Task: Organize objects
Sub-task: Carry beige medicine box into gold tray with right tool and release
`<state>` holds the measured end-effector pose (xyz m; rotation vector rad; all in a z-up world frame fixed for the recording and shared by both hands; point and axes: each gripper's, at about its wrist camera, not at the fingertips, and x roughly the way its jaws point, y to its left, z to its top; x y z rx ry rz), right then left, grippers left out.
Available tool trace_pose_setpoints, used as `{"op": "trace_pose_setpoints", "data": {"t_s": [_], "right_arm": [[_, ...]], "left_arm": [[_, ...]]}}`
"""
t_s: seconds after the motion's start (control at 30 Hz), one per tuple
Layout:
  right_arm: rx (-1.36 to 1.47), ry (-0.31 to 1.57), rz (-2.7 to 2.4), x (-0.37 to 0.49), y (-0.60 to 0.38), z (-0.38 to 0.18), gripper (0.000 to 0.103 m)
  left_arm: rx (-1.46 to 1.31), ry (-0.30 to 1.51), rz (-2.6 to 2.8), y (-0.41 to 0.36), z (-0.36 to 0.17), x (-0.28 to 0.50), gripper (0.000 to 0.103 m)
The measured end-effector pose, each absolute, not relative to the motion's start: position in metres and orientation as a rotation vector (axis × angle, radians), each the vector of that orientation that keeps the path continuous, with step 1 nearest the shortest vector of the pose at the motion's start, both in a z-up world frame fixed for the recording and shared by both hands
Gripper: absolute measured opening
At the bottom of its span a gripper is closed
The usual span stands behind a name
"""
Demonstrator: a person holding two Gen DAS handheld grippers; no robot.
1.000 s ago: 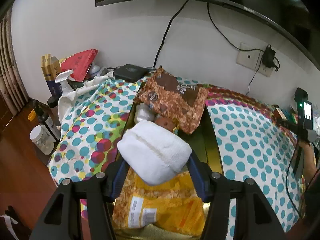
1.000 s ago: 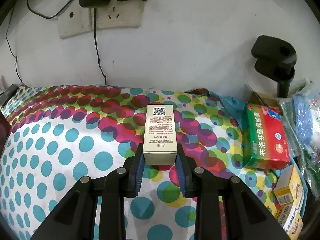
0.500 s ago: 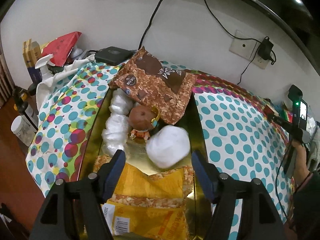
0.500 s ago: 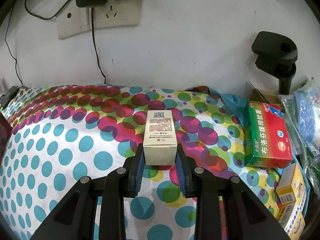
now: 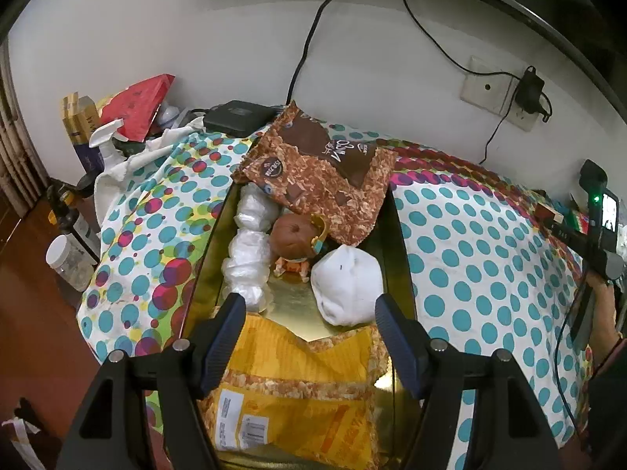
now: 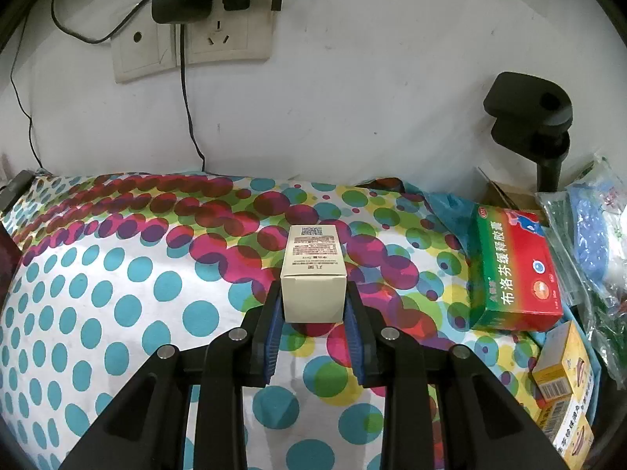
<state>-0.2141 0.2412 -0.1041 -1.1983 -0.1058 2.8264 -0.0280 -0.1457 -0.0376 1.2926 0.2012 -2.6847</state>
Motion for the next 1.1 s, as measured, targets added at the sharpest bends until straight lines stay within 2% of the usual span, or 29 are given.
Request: {"op": "trace_pose_setpoints", "data": {"t_s": [0.23,0.43,0.8,1.1], "right_arm": [[-1.211,-0.173,2.815,-0.216,0.236,-0.105,0.027],[-1.184,-0.211,2.917,-0.195,0.205,-0.079,0.027],[-1.191,-0.252,3.363,-0.102,0.057,-0.005,0.028],[-1.448,-0.367,3.489,-0.053,-0.05,-0.013,0.028]], "left_arm": [[1.239,0.152,-2.681,-0.145,-0.023,-0.015,0.071],[1.204,0.191,-2.695,-0.155,-0.014,-0.005,0.071],[1.131,0.244,-2.68,-0.189,0.002,0.035,0.071],[1.075,0.364,-2.599,-0.241,0.004,0.065,0.071]]}}
